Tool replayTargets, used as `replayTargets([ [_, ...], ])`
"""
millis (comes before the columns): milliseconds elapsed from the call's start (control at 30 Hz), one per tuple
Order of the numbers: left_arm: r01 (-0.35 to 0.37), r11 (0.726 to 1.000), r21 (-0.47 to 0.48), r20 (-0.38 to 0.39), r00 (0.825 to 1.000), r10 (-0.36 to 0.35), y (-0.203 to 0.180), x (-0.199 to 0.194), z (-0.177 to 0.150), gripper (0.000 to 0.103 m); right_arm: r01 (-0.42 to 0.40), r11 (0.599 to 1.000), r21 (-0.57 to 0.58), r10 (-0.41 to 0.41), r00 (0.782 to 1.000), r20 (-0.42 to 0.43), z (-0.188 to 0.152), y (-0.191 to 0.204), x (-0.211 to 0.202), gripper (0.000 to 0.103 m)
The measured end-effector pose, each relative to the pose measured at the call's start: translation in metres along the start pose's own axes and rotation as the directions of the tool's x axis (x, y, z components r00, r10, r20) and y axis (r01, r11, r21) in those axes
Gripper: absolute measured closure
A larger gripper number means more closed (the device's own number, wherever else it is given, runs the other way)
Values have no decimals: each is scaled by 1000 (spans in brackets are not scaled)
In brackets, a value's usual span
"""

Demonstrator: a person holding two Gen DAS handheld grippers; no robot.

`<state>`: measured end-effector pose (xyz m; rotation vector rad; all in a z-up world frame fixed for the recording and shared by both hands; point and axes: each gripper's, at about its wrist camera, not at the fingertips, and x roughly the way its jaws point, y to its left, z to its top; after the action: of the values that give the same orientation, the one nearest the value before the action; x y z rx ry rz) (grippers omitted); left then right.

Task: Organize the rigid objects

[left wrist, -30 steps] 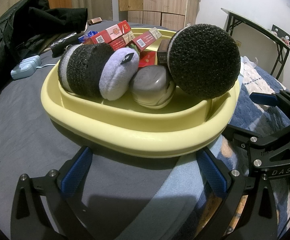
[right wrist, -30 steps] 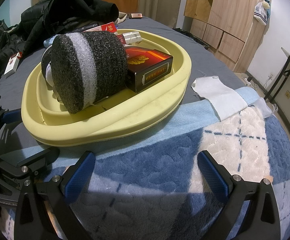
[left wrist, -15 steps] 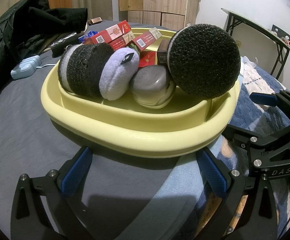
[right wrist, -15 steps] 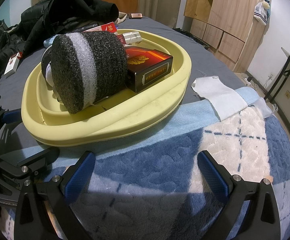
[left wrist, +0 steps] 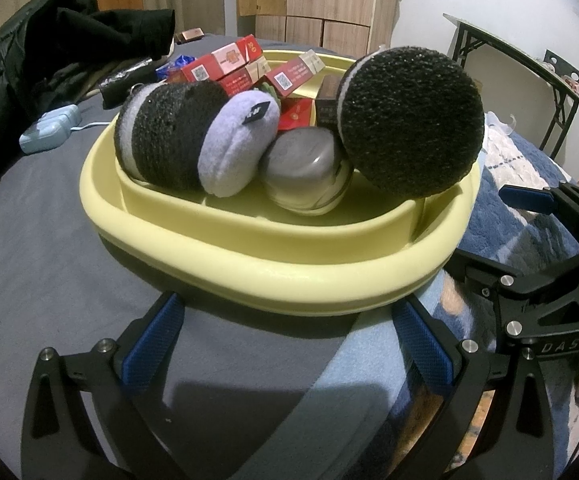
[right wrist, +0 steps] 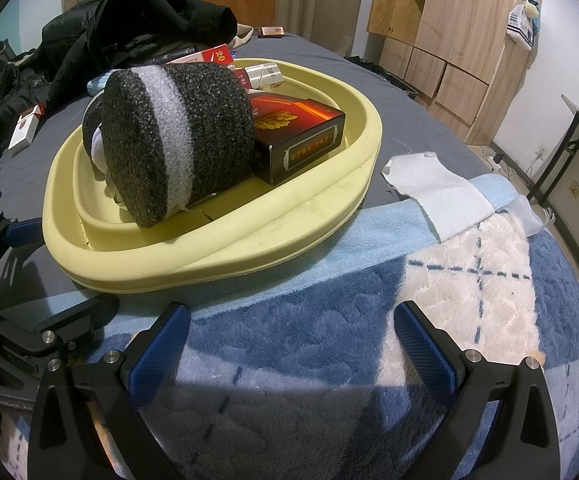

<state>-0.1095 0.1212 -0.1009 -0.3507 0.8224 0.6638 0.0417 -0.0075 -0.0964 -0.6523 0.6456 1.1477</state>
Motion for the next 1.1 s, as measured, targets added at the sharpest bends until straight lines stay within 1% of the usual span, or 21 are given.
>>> replayTargets([
  [200,11,1000,-8,-14,1000,-12,4,4,5,0,1,1000,0,-1,1000,0,0,0,0,0],
  [1100,5,1000,-7,-11,1000,-5,7,4,7,0,-2,1000,2,2,1000,0,0,-1,0,0],
])
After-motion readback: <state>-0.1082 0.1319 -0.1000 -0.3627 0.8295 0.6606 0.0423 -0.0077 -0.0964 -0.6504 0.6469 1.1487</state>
